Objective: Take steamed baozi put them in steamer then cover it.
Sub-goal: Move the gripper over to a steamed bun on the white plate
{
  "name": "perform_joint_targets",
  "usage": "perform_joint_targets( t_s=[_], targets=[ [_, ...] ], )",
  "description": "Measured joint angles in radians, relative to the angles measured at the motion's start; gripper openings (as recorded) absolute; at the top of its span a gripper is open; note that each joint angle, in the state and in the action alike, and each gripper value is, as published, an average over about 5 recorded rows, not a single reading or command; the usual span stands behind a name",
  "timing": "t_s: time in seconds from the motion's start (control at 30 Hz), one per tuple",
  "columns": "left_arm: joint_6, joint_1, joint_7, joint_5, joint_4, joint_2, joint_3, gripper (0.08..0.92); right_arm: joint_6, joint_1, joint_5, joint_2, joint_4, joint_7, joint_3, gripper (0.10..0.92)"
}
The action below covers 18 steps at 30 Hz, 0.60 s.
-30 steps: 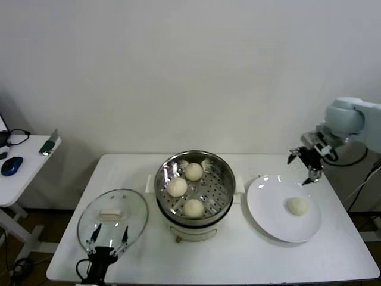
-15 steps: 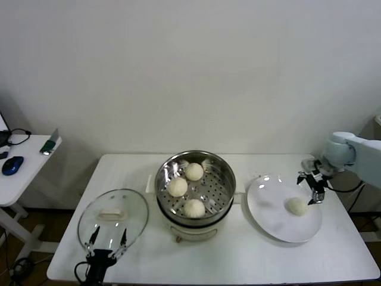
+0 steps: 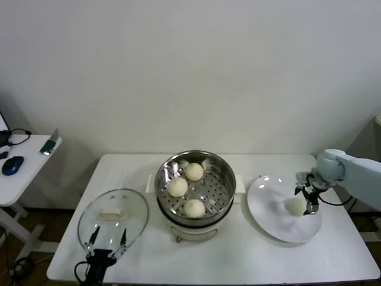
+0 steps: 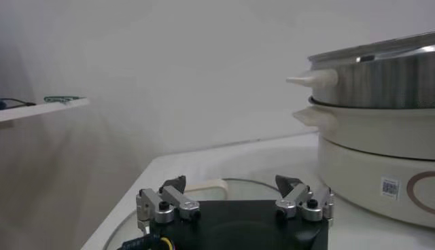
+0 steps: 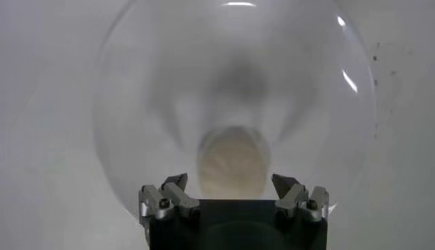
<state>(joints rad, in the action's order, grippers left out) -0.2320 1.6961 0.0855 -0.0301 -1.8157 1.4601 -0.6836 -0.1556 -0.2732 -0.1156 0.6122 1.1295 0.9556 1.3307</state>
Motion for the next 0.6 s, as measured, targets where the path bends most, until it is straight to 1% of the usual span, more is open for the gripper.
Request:
perform_joint_targets(
  t_s=[0.4, 0.47, 0.6],
  targets=[
    [-0.001, -0.003, -0.001, -0.001, 0.003, 0.000, 0.000, 0.823, -0.002, 0.067, 0.019, 0.016, -0.045, -0.005, -0.068, 0.816],
    [-0.001, -0.004, -0.001, -0.002, 0.004, 0.000, 0.000, 0.823, -0.002, 0.071, 0.021, 0.019, -0.050, -0.005, -0.073, 0.799],
    [-0.001, -0.005, -0.002, -0.004, 0.004, -0.002, -0.002, 0.823, -0.002, 0.074, 0.024, 0.023, -0.059, -0.002, -0.082, 0.729]
  ],
)
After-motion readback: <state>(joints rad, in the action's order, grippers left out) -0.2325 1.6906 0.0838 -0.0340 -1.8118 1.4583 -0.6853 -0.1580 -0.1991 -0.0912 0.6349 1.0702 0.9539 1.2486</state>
